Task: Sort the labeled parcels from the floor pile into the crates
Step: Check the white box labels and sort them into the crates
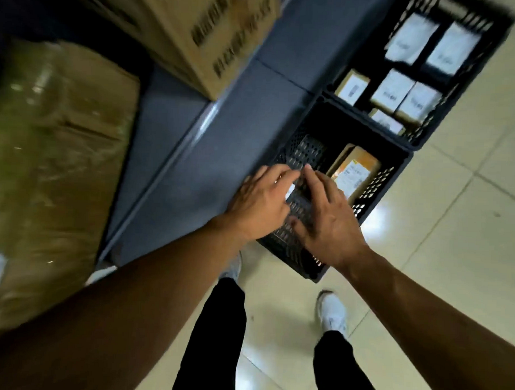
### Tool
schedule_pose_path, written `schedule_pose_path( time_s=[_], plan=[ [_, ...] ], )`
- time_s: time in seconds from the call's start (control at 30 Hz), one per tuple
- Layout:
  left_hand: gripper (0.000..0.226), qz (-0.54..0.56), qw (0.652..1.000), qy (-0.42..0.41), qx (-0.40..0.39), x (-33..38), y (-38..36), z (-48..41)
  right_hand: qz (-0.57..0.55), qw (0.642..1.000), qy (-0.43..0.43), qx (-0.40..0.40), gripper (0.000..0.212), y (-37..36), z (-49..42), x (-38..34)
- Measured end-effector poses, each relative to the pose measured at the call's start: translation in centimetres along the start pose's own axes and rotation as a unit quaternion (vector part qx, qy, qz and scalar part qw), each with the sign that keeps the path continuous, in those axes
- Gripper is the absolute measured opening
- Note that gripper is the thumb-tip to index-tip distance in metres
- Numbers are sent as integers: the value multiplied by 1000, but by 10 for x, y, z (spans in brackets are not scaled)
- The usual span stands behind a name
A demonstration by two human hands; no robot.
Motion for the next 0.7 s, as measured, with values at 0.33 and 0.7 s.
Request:
schedule_pose_path(
  time_s=[0.33,0.7],
  plan=[
    [59,35,980,77,180,235,206,133,17,975,218,23,77,261,221,-108],
    [57,-70,930,134,335,391,367,352,-59,891,450,-2,52,319,423,-278]
  ],
)
Point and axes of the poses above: each hand's wrist, its own z-axis away from the middle knuckle, its own y-axis out of the back of the hand, x = y × z, the point moved 5 cm from there along -z, towards the middle knuckle, and after that the axes turned 15 degrees about -y, right-handed, at the moved point
